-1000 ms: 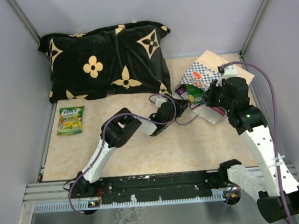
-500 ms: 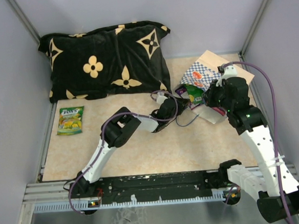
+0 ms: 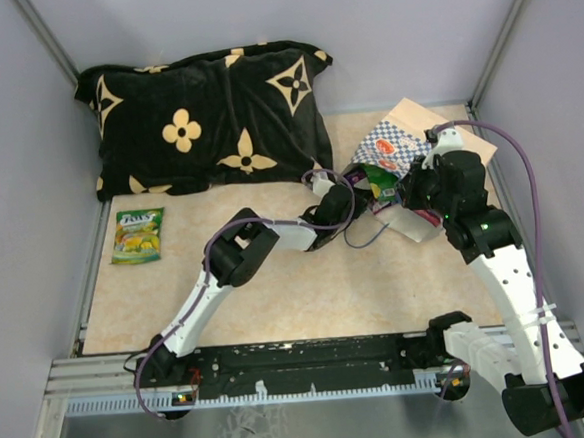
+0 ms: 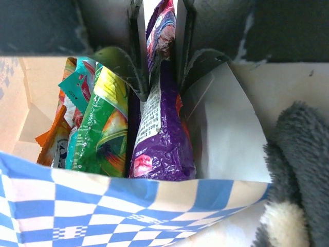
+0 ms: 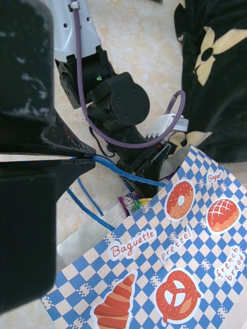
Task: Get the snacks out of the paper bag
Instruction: Take out the snack from the paper bag, then place the snack at the center of the board.
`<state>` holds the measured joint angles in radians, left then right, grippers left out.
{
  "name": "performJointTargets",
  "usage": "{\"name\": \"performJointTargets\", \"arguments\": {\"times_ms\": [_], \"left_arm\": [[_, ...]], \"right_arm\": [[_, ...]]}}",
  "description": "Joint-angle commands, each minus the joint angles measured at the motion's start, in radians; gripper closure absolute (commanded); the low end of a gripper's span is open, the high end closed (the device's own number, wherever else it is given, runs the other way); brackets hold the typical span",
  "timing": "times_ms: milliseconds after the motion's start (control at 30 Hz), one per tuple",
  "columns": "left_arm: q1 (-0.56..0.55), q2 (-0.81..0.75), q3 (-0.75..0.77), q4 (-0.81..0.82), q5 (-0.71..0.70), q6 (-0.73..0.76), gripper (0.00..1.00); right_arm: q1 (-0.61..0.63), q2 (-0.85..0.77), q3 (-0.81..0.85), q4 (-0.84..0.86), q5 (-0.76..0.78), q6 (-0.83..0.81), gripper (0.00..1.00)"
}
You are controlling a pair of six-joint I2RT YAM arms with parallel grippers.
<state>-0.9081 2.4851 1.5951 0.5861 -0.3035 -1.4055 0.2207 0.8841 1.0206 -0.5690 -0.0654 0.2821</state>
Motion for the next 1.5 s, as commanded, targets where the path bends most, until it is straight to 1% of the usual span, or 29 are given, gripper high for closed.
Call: {"name": "performJointTargets", "arguments": {"times_ms": [0,167,267,367,467,567,667,767,833,867,933,967,1000,1033,1100,1167,1233,1267,1300,1367,1400,1467], "left_arm": [[-0.003,-0.002,0.009,-0.067,-0.041,0.108,0.73],[-0.004,-0.074,-0.071,-0.032,-0.078,0.172,0.81],[-0.003,-0.135,-0.138,-0.006,-0.086,0.217,0.84],[-0.006,-0.233,-0.249,0.025,-0.088,0.269,0.86],[-0.012,-0.342,-0.394,0.066,-0.084,0.314,0.88],[-0.019,-0.480,-0.553,0.081,-0.085,0.359,0.88],[-0.022,-0.657,-0.736,0.077,-0.089,0.410,0.88],[-0.023,-0.883,-0.928,0.000,-0.116,0.428,0.88],[-0.017,-1.039,-1.013,-0.150,-0.163,0.400,0.89],[-0.006,-1.117,-1.032,-0.259,-0.176,0.368,0.91],[0.020,-1.265,-1.037,-0.470,-0.179,0.323,0.91],[0.038,-1.331,-1.027,-0.598,-0.172,0.260,0.94],[0.060,-1.404,-1.006,-0.708,-0.153,0.230,0.99],[0.082,-1.453,-0.965,-0.796,-0.150,0.234,1.00],[0.091,-1.510,-0.854,-1.009,-0.236,0.280,1.00],[0.089,-1.515,-0.723,-1.262,-0.390,0.300,1.00],[0.089,-1.476,-0.623,-1.493,-0.563,0.302,1.00],[0.089,-1.445,-0.578,-1.602,-0.643,0.275,1.00],[0.090,-1.406,-0.541,-1.755,-0.705,0.232,1.00],[0.090,-1.304,-0.469,-1.971,-0.802,0.107,1.00],[0.095,-1.250,-0.447,-1.996,-0.823,0.122,1.00],[0.101,-1.154,-0.418,-2.000,-0.847,0.200,1.00]], "right_arm": [[0.006,-0.007,0.021,0.045,-0.003,-0.017,1.00],[0.006,-0.004,0.024,0.050,-0.009,-0.017,1.00],[0.006,-0.005,0.028,0.052,-0.006,-0.014,1.00],[0.006,-0.008,0.029,0.060,-0.007,-0.006,1.00],[0.006,-0.010,0.028,0.070,-0.010,0.002,1.00],[0.006,-0.010,0.026,0.080,-0.013,0.011,1.00],[0.006,-0.014,0.026,0.084,-0.020,0.019,1.00],[0.006,-0.024,0.029,0.078,-0.018,0.019,1.00],[0.006,-0.030,0.030,0.072,-0.014,0.019,1.00],[0.006,-0.035,0.029,0.073,-0.014,0.019,1.00],[0.006,-0.041,0.025,0.078,-0.019,0.029,1.00],[0.008,-0.043,0.022,0.084,-0.025,0.033,1.00],[0.008,-0.045,0.019,0.090,-0.029,0.039,1.00],[0.008,-0.044,0.016,0.096,-0.034,0.048,1.00],[0.008,-0.037,0.013,0.110,-0.047,0.058,1.00],[0.008,-0.024,0.014,0.117,-0.061,0.065,1.00],[0.008,-0.015,0.019,0.120,-0.072,0.072,1.00],[0.009,-0.012,0.020,0.123,-0.076,0.075,1.00],[0.009,-0.010,0.022,0.124,-0.079,0.078,1.00],[0.012,-0.003,0.028,0.126,-0.081,0.082,1.00],[0.014,0.000,0.032,0.126,-0.081,0.084,1.00],[0.020,0.009,0.038,0.125,-0.083,0.087,1.00]]}}
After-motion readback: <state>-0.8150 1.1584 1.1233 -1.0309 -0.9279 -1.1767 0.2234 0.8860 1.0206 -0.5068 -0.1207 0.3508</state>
